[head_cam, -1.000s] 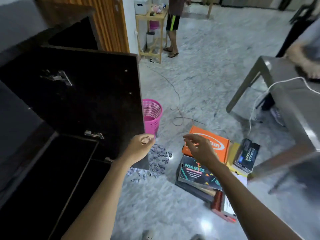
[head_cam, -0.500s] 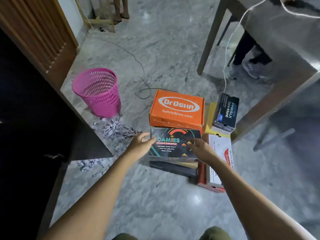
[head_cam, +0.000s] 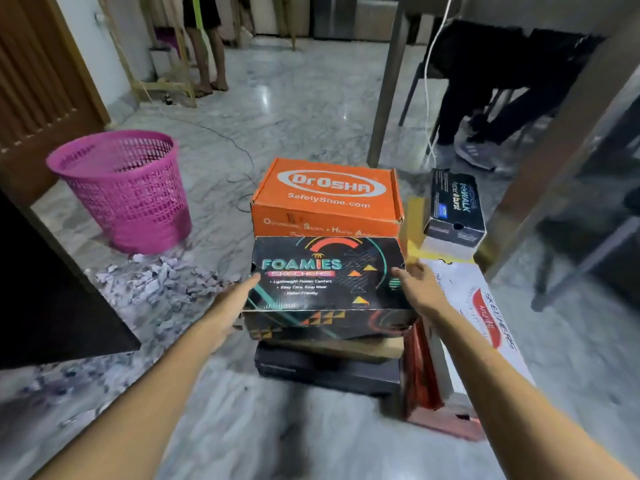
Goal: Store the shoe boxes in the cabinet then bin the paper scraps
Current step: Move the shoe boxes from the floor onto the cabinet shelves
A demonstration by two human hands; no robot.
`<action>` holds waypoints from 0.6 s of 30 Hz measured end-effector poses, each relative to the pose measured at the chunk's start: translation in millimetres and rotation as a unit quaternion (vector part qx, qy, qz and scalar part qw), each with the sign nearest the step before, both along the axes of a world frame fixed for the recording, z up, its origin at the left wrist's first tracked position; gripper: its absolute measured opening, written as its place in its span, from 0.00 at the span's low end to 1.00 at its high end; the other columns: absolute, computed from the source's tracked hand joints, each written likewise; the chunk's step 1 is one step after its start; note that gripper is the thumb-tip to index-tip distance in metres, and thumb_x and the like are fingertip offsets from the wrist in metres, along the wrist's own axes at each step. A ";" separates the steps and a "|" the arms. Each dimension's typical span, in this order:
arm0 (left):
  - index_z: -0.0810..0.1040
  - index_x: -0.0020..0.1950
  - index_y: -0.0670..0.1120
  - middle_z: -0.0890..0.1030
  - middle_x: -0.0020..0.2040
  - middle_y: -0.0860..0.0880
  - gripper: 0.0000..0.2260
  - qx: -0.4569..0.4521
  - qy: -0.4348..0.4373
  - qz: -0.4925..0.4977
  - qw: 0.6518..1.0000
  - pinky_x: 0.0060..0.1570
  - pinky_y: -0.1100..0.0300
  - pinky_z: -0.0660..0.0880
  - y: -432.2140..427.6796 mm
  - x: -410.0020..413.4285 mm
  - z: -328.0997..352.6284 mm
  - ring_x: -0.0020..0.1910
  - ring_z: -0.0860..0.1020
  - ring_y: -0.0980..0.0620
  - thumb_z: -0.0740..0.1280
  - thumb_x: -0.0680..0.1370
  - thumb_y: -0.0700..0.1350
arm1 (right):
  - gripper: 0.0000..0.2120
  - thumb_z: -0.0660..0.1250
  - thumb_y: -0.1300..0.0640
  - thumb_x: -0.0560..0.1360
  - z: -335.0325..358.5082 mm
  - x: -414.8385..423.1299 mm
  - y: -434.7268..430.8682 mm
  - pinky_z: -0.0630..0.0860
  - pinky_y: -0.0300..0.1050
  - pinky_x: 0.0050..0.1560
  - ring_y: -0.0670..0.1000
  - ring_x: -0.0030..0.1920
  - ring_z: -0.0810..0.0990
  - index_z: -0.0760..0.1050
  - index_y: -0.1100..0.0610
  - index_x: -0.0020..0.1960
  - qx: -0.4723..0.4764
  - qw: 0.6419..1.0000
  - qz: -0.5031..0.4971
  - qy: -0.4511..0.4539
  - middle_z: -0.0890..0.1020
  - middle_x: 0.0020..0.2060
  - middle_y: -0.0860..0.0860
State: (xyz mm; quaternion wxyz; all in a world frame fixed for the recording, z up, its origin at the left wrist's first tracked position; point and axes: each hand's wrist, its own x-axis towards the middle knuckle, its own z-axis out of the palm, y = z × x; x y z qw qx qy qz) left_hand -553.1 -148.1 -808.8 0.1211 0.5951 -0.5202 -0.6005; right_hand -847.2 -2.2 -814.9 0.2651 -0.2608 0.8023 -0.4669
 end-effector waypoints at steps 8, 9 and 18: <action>0.75 0.62 0.56 0.82 0.58 0.50 0.20 0.001 0.150 0.081 0.985 0.45 0.54 0.75 31.3 38.0 -46.5 0.54 0.80 0.50 0.68 0.73 0.61 | 0.19 0.71 0.48 0.72 -48.1 43.6 16.1 0.81 0.49 0.38 0.57 0.40 0.84 0.74 0.57 0.58 -0.078 0.978 0.003 -0.192 0.82 0.53 0.59; 0.76 0.60 0.56 0.82 0.56 0.51 0.17 -0.002 0.157 0.089 0.984 0.45 0.54 0.74 29.6 35.4 -49.5 0.53 0.81 0.50 0.68 0.74 0.59 | 0.16 0.70 0.50 0.74 -42.4 44.1 14.3 0.80 0.48 0.32 0.58 0.35 0.83 0.72 0.57 0.57 -0.084 0.975 0.009 -0.205 0.81 0.52 0.58; 0.78 0.53 0.50 0.84 0.49 0.48 0.08 -0.160 0.186 0.089 0.965 0.45 0.53 0.74 37.1 61.5 -37.1 0.50 0.82 0.46 0.66 0.77 0.52 | 0.13 0.66 0.43 0.73 -7.8 50.1 33.5 0.71 0.48 0.49 0.47 0.53 0.79 0.73 0.42 0.56 -0.112 0.975 0.093 -0.165 0.82 0.56 0.46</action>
